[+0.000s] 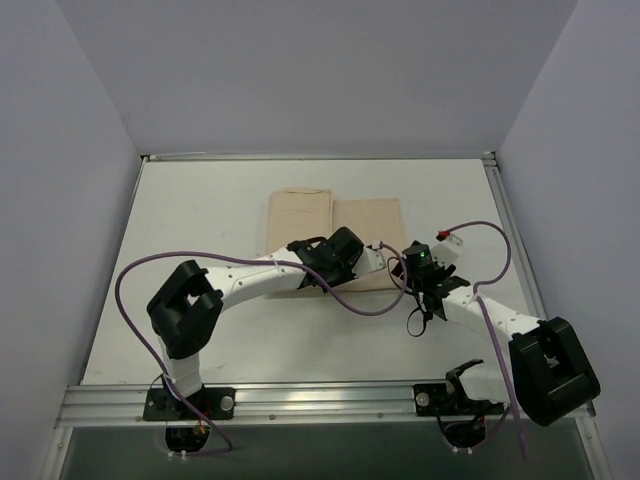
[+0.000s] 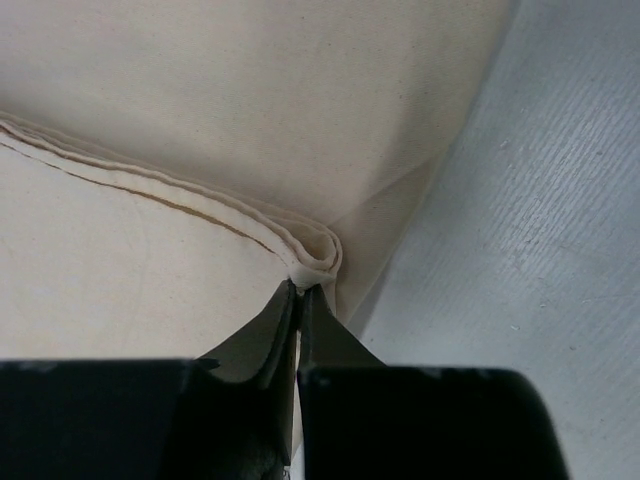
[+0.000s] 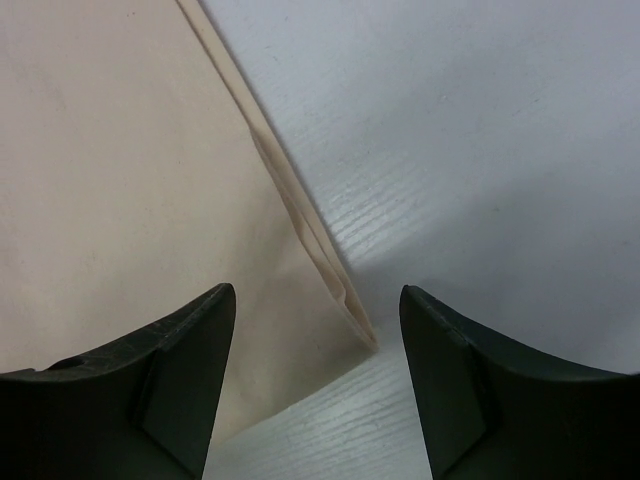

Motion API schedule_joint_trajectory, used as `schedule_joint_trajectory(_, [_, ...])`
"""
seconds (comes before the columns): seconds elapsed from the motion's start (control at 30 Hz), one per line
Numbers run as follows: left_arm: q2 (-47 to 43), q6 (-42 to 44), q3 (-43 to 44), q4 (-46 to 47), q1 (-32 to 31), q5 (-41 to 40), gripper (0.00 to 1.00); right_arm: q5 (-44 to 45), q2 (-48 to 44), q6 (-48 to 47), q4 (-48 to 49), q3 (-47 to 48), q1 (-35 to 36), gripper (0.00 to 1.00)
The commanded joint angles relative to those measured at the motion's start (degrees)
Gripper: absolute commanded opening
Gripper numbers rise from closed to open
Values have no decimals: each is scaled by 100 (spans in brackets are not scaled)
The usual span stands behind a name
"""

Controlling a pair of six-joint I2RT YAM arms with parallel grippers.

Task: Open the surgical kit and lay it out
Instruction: Open the surgical kit at the center of the board.

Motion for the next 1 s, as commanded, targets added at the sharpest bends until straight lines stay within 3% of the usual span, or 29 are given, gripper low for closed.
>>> schedule_joint_trajectory(0.0, [-436, -243, 299, 133, 157, -27, 2, -151, 74, -116, 291, -61, -205, 62])
schedule_joint_trajectory(0.37, [-1253, -1323, 370, 238, 1792, 1010, 2, -599, 803, -230, 704, 53, -293, 58])
schedule_joint_trajectory(0.47, [-1683, -1640, 81, 492, 2510, 1318, 2, -617, 821, -239, 818, 71, -293, 58])
schedule_joint_trajectory(0.77, [-2458, -1949, -1475, 1126, 4717, 1134, 2, -713, 1260, -414, 897, 281, -267, 57])
schedule_joint_trajectory(0.97, [-2652, -1485, -2037, 722, 5071, 1213, 2, -775, 1436, -458, 924, 352, -162, 57])
